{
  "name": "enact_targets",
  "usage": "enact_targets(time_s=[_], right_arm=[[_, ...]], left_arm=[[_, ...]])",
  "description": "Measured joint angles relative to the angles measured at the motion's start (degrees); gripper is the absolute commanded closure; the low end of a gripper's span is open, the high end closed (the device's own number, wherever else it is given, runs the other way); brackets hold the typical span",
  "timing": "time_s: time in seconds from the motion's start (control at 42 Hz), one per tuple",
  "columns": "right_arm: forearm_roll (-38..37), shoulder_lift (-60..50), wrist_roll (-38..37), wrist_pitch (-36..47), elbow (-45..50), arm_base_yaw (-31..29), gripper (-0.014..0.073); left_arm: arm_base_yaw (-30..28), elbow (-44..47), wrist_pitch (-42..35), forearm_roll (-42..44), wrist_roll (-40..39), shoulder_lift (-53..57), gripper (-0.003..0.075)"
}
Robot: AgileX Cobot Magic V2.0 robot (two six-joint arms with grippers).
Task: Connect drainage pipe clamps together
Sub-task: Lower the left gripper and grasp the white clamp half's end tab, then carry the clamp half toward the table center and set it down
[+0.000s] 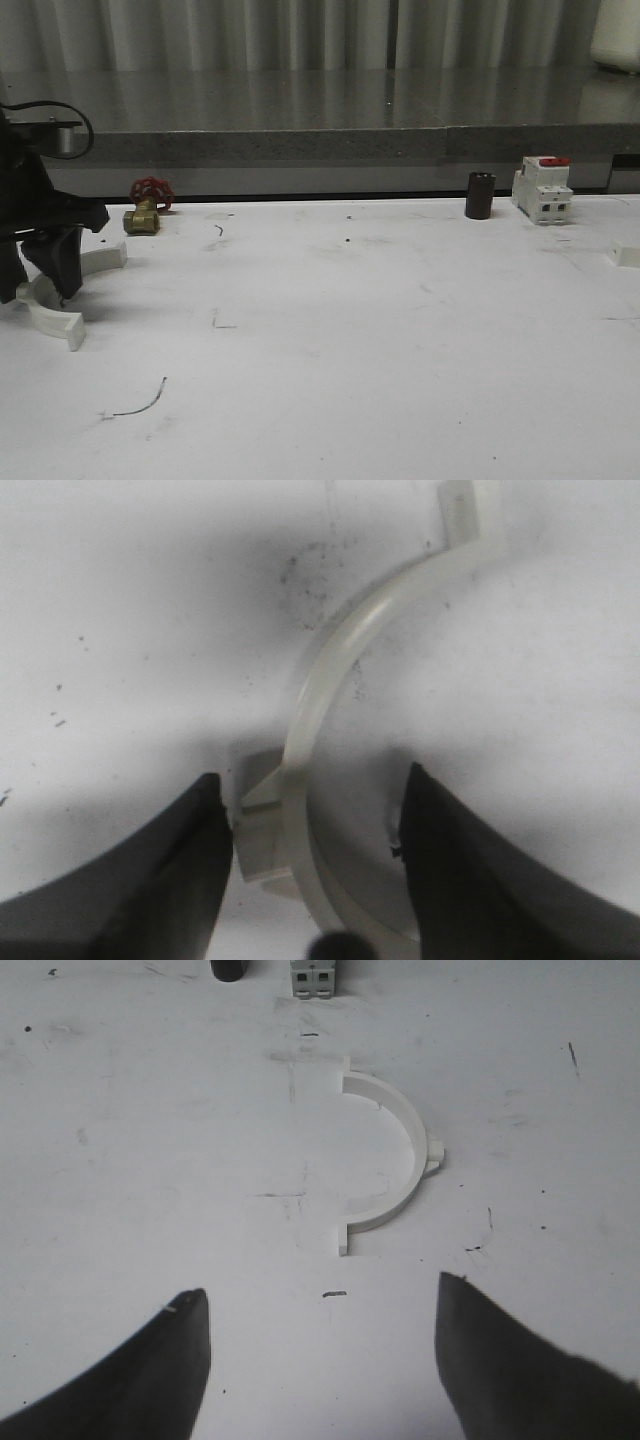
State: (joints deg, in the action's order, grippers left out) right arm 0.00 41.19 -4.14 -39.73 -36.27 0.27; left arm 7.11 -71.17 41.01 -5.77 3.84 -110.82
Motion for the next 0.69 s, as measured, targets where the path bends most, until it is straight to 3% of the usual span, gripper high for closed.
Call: enact_targets(time_s=[0.214, 0.69], right_arm=[[0.0, 0.0, 0.0, 0.0, 0.0, 0.0, 0.0084], [0.0, 0.0, 0.0, 0.0, 0.0, 0.0, 0.0084]], left_arm=[[0.0, -0.1, 0.0, 0.0, 0.1, 0.0, 0.0546], [0.0, -0.1, -1.6, 0.0, 0.1, 0.0, 0.0554]])
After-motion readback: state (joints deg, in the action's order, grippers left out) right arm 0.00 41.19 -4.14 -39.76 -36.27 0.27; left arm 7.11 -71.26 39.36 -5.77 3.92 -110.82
